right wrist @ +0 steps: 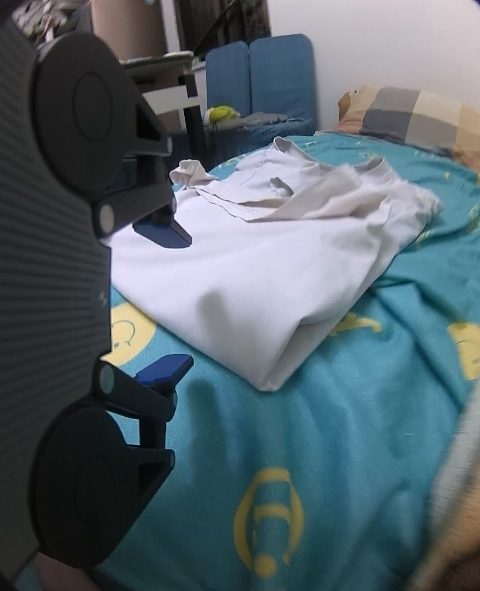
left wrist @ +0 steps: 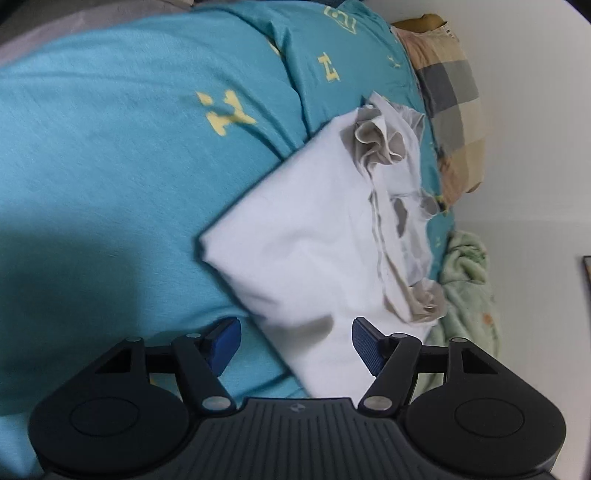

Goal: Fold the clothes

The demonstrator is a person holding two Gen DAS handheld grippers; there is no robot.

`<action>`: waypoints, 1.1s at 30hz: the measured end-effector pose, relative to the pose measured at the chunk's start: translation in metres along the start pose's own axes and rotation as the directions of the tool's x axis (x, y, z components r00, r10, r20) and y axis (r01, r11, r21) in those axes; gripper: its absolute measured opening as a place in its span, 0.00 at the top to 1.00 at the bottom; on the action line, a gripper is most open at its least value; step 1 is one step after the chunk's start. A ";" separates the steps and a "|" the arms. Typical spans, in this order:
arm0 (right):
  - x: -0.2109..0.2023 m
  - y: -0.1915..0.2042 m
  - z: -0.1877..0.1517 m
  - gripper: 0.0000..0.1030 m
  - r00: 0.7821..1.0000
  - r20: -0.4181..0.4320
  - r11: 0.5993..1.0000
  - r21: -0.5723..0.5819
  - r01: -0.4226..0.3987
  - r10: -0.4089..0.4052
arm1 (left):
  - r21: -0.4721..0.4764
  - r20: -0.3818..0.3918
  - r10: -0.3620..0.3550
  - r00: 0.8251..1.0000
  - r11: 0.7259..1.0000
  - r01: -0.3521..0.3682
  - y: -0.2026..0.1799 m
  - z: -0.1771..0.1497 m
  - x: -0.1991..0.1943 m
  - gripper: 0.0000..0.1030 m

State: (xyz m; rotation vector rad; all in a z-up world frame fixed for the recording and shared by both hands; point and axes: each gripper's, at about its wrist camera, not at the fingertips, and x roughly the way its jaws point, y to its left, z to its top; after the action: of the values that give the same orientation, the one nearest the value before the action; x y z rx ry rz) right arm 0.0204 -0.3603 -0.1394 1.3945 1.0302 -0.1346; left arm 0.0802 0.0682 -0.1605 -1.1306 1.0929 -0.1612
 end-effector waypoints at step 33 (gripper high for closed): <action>-0.087 0.042 -0.038 0.85 0.956 0.256 0.972 -0.219 -0.085 0.141 | 0.212 0.175 -0.024 0.984 0.977 -0.014 -0.086 -0.047 -0.104 0.95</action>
State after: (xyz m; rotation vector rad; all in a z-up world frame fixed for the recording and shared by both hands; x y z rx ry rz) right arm -0.0235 -0.3595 -0.0449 1.2042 0.7136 -0.1257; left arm 0.0260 0.0599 -0.0289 -0.9365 0.8924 -0.1746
